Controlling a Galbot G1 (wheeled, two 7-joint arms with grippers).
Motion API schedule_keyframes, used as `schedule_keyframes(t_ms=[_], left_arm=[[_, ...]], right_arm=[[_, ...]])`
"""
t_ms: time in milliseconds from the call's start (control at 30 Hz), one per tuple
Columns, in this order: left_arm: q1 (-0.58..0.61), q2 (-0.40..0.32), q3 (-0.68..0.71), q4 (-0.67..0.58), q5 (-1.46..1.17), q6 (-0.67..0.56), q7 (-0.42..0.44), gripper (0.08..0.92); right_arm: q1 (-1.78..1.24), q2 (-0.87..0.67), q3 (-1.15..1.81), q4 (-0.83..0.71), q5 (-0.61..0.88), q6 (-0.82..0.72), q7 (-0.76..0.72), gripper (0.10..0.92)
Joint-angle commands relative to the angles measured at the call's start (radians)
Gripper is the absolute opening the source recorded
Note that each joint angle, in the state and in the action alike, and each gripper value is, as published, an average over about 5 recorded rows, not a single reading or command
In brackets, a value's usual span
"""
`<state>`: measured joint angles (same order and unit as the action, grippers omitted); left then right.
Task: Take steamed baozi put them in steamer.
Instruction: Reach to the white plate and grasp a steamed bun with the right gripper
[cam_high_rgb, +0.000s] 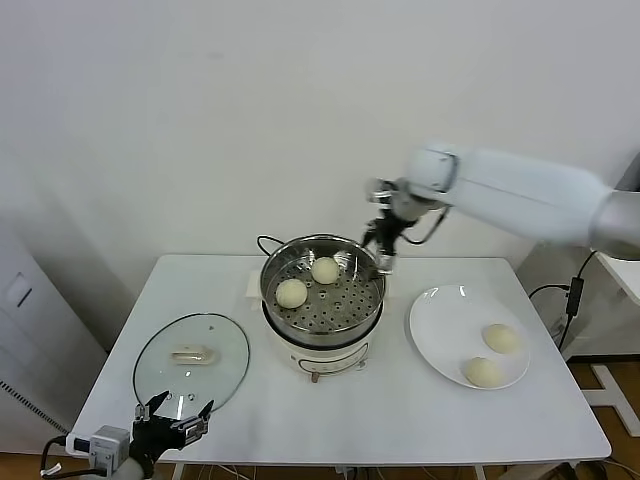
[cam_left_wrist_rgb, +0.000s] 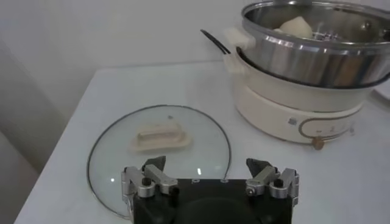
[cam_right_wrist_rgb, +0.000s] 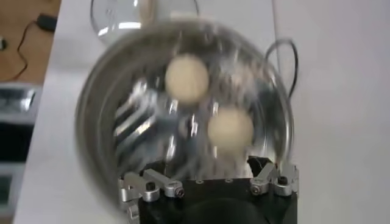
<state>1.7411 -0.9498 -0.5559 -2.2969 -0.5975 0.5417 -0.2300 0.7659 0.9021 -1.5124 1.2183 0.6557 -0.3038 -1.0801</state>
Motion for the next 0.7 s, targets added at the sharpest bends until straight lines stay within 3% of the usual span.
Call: schedule_keyframes(t_ms=[33, 700], left_arm=[[-0.002, 0.001, -0.001, -0.005, 0.001, 0.000, 0.000, 0.823], [0.000, 0.004, -0.004, -0.005, 0.002, 0.004, -0.001, 0.823]], right_arm=[[-0.011, -0.321, -0.016, 0.085, -0.197, 0.128, -0.131, 0.823], [-0.545, -0.343, 0.388, -0.043, -0.524, 0.289, -0.150, 0.823]])
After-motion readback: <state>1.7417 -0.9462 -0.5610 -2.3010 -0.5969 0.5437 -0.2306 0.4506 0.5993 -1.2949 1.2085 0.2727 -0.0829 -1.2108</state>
